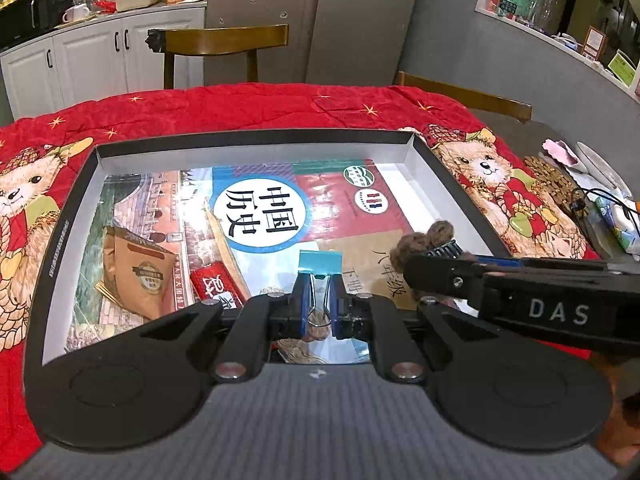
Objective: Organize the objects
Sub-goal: 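Carry the binder clip and pom-pom clip with both tools into the black box, then open both tools to release the clips inside the box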
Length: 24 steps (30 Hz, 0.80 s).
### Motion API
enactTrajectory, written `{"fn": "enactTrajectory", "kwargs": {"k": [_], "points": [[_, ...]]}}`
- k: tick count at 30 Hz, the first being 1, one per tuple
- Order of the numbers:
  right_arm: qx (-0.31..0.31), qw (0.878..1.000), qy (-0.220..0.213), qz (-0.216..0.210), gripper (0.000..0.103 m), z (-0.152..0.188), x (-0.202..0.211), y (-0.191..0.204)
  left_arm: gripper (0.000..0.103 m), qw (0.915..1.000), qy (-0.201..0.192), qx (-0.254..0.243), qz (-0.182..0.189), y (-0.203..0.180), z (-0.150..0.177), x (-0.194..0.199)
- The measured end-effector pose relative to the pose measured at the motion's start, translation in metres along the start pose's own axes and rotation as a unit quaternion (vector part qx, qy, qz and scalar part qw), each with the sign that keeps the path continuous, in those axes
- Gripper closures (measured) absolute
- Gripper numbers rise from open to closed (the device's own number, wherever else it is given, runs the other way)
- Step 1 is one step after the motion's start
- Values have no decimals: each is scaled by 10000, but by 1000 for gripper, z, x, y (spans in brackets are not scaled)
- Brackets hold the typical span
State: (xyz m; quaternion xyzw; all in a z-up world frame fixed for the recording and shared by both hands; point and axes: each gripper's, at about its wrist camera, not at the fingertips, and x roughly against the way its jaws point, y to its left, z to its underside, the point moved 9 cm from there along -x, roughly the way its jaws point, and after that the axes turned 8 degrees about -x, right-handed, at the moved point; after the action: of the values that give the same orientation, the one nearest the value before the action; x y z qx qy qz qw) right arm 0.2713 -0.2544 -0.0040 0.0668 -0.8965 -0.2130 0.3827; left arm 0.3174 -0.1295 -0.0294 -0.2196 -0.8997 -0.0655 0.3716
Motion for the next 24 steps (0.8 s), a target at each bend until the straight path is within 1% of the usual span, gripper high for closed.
{"fn": "enactTrajectory", "kwargs": {"k": [5,12,15,17,20,23,24], "points": [[-30,9999,65,80,62,2,-4,-4,90,10000,77,11,10,0,2,-3],[-30,9999,110,63,62,5,-9,-5,90,9999,145,37,-3,1,6,-8],[-40,9999,146,45,60,5,-11,-4,90,9999,159,23,58,1,7,-9],[-45,9998,195,29,59,5,-10,-4,90,9999,164,20,30,1,7,-9],[-113,9996,241,-20,51,5,-7,-2,90,9998,196,52,41,3,6,-7],[-122,9996,212,-103,35,2,-1,1,90,9998,186,14,122,5,2,1],[-92,9997,179,-117,33,0,2,2,90,9997,179,-29,159,5,-1,4]]}}
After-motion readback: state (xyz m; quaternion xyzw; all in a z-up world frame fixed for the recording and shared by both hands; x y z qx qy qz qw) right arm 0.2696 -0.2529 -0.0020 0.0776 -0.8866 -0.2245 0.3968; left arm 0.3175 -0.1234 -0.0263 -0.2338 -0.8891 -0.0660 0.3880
